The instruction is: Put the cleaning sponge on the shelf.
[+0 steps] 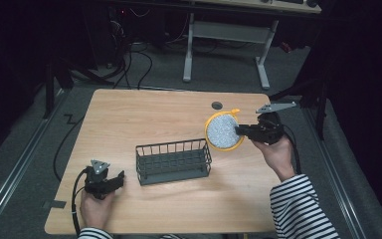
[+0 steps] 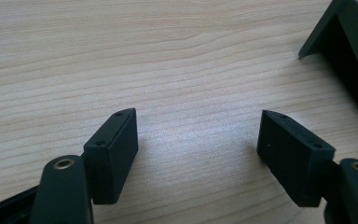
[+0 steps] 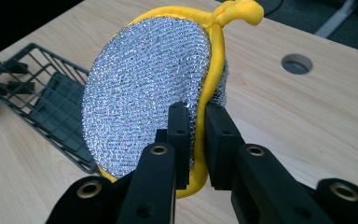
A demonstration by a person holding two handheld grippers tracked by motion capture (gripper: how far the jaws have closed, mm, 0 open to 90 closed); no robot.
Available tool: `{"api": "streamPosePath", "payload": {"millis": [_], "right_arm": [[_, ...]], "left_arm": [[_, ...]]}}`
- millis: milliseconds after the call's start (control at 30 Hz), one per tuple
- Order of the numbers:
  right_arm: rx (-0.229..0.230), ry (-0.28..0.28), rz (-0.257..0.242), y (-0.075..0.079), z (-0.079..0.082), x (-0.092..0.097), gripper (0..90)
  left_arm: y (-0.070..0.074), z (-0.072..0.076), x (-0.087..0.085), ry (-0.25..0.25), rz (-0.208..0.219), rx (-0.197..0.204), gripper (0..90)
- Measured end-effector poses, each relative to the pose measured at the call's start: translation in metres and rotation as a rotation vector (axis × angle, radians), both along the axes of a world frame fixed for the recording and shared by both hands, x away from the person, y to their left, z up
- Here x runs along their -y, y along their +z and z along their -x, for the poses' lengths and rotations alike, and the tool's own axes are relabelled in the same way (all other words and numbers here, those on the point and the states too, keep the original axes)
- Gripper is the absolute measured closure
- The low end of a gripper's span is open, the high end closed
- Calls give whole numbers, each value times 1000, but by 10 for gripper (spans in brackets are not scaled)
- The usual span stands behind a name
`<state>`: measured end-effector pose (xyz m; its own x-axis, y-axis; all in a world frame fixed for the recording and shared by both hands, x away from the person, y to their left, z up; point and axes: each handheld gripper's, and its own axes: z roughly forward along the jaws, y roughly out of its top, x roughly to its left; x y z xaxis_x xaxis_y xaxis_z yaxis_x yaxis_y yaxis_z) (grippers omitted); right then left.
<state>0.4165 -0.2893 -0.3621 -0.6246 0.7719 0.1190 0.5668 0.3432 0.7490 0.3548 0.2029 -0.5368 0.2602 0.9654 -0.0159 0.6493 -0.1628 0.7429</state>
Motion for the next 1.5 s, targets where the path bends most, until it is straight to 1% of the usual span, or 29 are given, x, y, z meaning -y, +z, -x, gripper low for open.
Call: {"api": "streamPosePath", "payload": {"millis": [167, 233, 267, 300, 333, 400, 500, 533, 567, 633, 767, 933, 1100, 1267, 1500], "right_arm": [[8, 46, 6, 3, 1, -18, 819], [3, 67, 5, 4, -1, -25, 818], [-5, 80, 13, 4, -4, -32, 818], [-5, 80, 13, 4, -4, -32, 818], [-9, 92, 12, 4, -6, -37, 818], [-6, 96, 11, 3, -7, -39, 818], [-6, 115, 7, 3, -8, -48, 817], [-4, 130, 6, 2, -9, -54, 817], [-4, 130, 6, 2, -9, -54, 817], [-5, 149, 14, -1, -10, -62, 817], [-9, 159, 13, -4, -11, -68, 816], [-21, 184, 35, -12, -14, -82, 816], [-29, 190, 54, -17, -16, -88, 815], [-37, 204, 63, -23, -17, -92, 813], [-50, 209, 94, -33, -19, -100, 811]], "left_arm": [[0, 0, 0, 0, -1, -1, 295], [0, 0, 0, 1, 0, 0, 294], [0, 0, 0, 1, 0, 0, 294], [0, 0, 0, 0, -1, 0, 294], [0, 0, 0, -2, 0, 1, 293], [0, 0, 0, -2, 0, 1, 293], [0, 0, 0, -1, 0, 1, 293], [0, 0, 0, -1, -1, 1, 293], [0, 0, 0, -1, 0, 1, 293], [0, 0, 0, -1, 0, 1, 293], [0, 0, 0, -1, -1, 1, 293], [0, 0, 0, -1, -1, 1, 293], [0, 0, 0, -1, 0, 1, 292], [0, 0, 0, -2, -1, 1, 291], [0, 1, 1, -2, -2, 1, 291]]}}
